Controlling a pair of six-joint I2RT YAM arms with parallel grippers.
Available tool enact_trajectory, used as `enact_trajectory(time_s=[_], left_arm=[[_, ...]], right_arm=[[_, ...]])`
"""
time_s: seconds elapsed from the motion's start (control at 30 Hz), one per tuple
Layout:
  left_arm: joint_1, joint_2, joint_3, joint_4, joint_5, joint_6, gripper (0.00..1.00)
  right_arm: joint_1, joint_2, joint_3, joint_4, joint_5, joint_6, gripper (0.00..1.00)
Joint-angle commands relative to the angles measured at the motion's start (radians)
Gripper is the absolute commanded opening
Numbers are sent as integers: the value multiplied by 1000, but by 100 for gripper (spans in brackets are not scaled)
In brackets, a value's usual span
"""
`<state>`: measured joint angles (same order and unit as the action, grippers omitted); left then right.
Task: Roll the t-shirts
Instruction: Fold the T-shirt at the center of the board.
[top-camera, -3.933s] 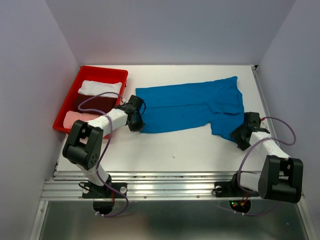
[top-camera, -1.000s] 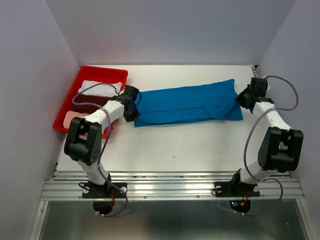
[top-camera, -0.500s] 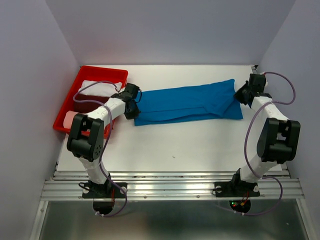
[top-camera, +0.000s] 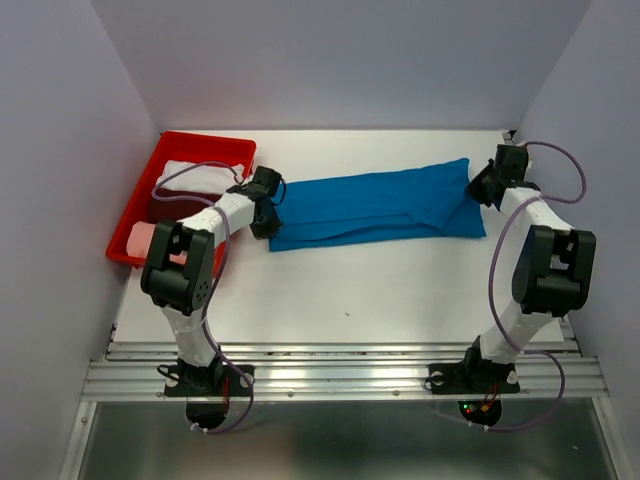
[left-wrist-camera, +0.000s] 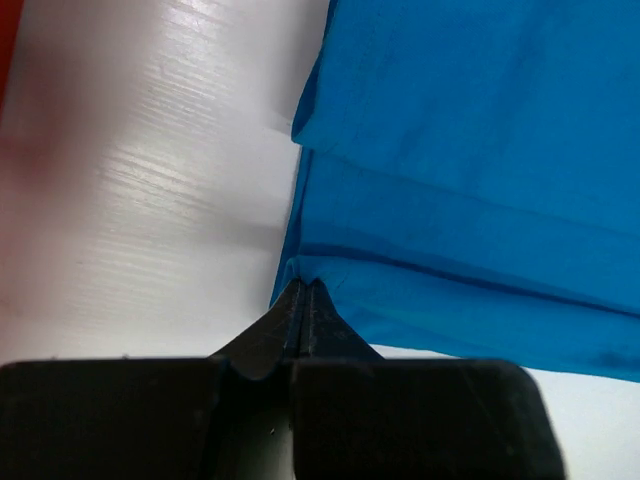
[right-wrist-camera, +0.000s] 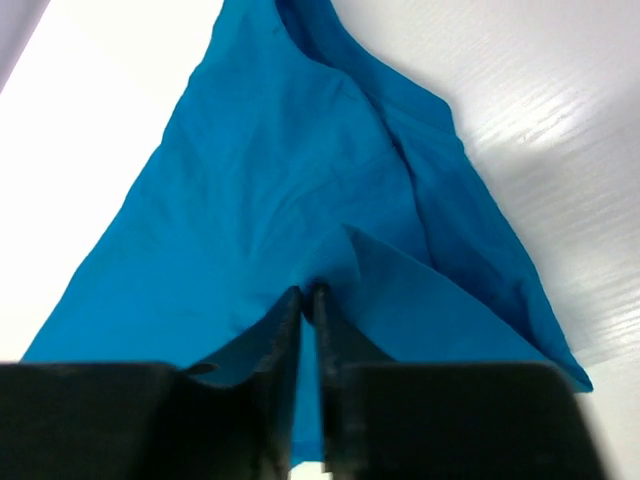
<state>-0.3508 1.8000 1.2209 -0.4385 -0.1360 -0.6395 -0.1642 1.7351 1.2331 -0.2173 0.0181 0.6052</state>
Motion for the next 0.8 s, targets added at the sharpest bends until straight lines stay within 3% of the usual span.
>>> enact_trajectory(time_s=[0.0, 0.03, 0.1, 0.23, 0.4, 0.77], left_arm=[[9, -4, 45, -6, 1, 21, 10], [9, -25, 43, -5, 7, 21, 24], [9, -51, 52, -8, -4, 21, 39], [-2, -123, 92, -42, -94, 31, 52], [-77, -149, 170, -100, -200, 64, 53], [-114, -149, 158, -97, -154, 74, 53]], right_arm=[[-9, 0, 57, 41, -9, -27, 25], [-9, -6, 51, 39, -10, -30, 27], [-9, -35, 40, 35, -9, -36, 37], [-9, -81, -6, 22, -49, -44, 43], [-9, -82, -99, 29, -148, -44, 45], [31, 27, -129, 72, -227, -48, 44]])
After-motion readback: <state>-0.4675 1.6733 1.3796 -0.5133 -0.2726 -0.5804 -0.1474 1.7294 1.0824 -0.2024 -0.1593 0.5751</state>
